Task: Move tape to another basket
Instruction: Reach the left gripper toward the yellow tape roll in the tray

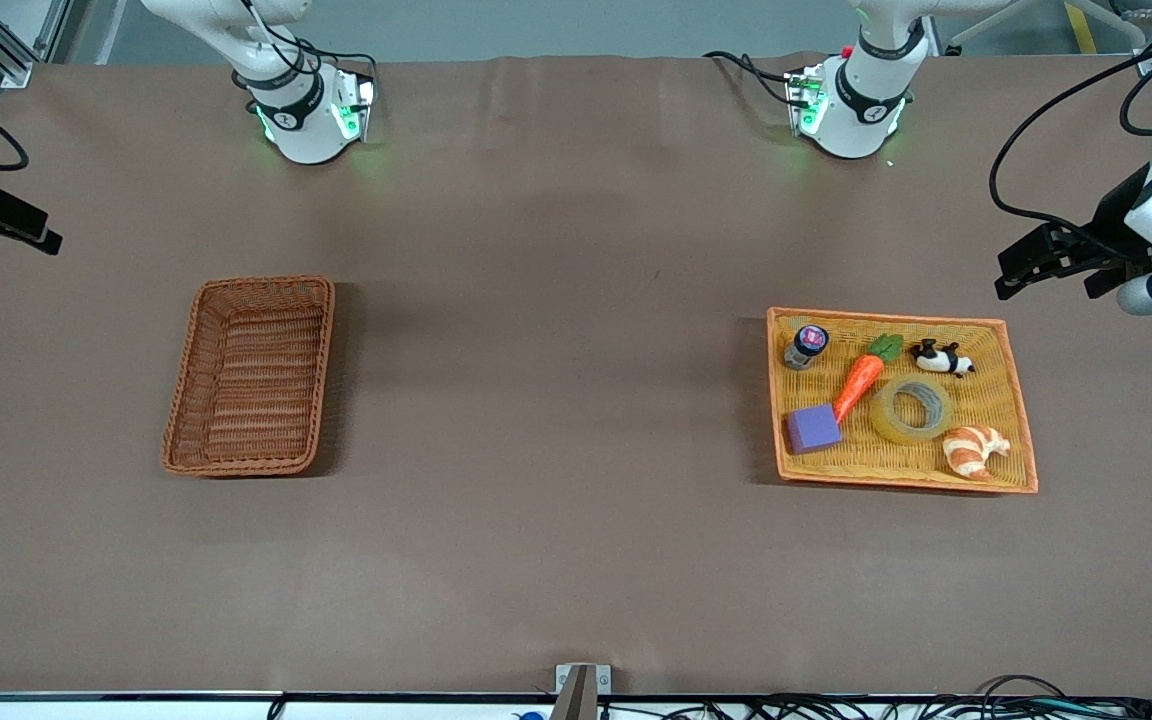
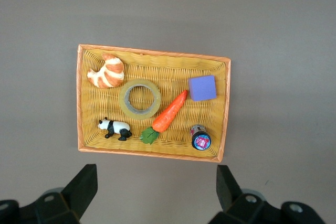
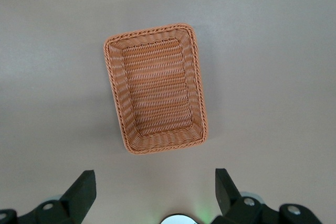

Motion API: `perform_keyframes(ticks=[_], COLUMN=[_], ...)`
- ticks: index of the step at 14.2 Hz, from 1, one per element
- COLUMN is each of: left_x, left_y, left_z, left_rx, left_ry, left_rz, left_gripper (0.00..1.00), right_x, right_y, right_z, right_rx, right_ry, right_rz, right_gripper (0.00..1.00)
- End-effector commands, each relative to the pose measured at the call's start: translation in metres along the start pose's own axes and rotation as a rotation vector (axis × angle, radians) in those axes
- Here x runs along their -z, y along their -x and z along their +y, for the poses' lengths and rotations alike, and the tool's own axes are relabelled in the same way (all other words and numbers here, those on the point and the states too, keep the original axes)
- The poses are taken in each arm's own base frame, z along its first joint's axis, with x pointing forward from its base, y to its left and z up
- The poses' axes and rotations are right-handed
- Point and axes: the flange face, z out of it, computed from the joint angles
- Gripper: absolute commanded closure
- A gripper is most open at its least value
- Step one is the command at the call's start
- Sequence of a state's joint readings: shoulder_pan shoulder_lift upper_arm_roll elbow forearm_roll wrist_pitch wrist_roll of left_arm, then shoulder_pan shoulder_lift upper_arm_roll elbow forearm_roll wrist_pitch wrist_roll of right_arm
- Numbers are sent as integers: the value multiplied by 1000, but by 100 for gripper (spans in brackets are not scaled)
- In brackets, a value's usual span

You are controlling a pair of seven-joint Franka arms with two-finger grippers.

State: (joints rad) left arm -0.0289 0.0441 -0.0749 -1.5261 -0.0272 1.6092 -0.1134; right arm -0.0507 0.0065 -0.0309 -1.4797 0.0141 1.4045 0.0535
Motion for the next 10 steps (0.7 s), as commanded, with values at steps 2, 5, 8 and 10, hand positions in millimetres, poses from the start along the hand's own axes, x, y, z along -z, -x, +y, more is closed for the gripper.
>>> perform_keyframes(ticks=[2, 5, 8, 10], left_x=[3, -5, -32, -57], left_y=[3, 1, -2, -5], left_z=[-3, -4, -6, -13], left_rx=[-5, -3, 3, 12], left_ry=[13, 14, -1, -7], left_rz=[0, -14, -45, -50], left_gripper=[0, 1, 5, 5], right_x=[2, 2, 2, 2], right_y=[4, 4, 4, 4], right_z=[-1, 0, 0, 1], right_rx=[-1, -3, -3, -4], right_ry=[0, 0, 0, -1], right_rz=[5, 5, 5, 5], right_gripper=[0, 0, 0, 0])
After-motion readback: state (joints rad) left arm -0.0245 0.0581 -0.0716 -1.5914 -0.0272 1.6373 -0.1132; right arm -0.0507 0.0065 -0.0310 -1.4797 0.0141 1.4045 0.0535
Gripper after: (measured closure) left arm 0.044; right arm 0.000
